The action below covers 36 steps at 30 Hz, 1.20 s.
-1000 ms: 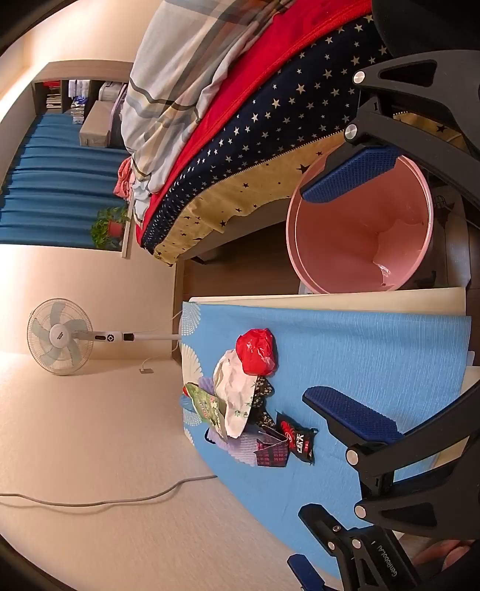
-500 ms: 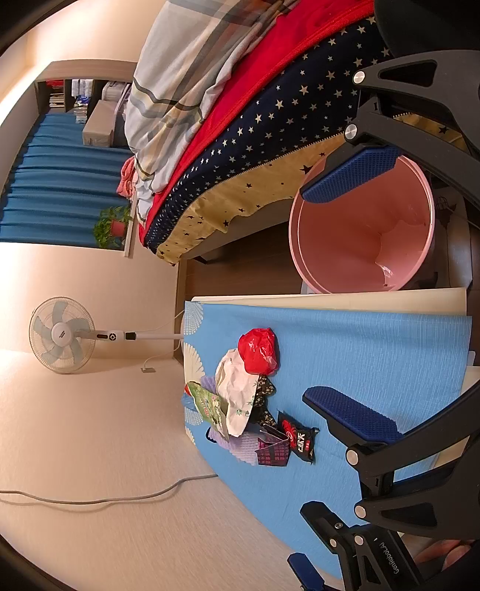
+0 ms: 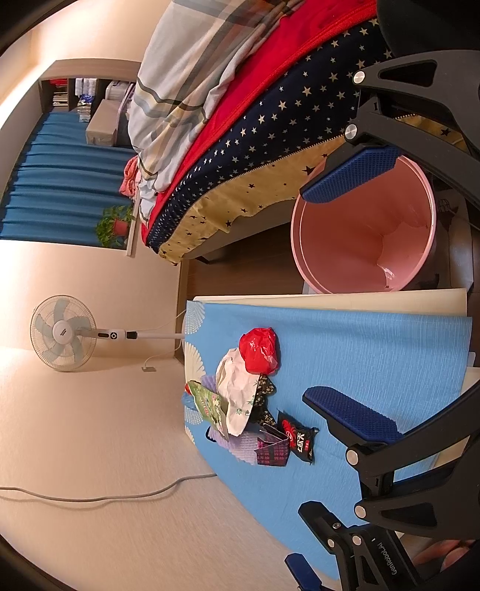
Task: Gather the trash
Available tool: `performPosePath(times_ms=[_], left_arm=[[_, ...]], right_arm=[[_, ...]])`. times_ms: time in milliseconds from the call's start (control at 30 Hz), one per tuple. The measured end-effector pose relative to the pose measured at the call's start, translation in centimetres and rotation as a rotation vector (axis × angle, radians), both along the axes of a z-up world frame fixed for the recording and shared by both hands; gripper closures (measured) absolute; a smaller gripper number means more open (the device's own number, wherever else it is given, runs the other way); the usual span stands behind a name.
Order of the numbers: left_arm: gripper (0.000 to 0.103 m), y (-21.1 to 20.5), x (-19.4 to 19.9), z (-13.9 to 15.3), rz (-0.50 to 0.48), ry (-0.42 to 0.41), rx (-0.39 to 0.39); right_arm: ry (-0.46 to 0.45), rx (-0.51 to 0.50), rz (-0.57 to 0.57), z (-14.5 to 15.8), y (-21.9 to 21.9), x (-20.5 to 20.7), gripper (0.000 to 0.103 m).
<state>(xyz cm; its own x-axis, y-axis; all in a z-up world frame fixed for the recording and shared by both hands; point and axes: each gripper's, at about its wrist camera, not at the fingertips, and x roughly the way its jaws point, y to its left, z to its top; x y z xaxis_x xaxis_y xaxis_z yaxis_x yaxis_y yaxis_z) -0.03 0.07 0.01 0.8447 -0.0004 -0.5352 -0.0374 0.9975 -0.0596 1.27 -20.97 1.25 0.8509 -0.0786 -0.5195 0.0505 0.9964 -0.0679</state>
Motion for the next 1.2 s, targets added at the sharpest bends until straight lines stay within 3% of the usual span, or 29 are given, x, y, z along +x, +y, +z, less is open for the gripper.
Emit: performPosePath(times_ms=[1200], left_arm=[[0.008,0.00,-0.01,0.00,0.000,0.000,-0.001]], right_arm=[[-0.006,-0.006,0.004,0.02,0.09,-0.02,0.006]])
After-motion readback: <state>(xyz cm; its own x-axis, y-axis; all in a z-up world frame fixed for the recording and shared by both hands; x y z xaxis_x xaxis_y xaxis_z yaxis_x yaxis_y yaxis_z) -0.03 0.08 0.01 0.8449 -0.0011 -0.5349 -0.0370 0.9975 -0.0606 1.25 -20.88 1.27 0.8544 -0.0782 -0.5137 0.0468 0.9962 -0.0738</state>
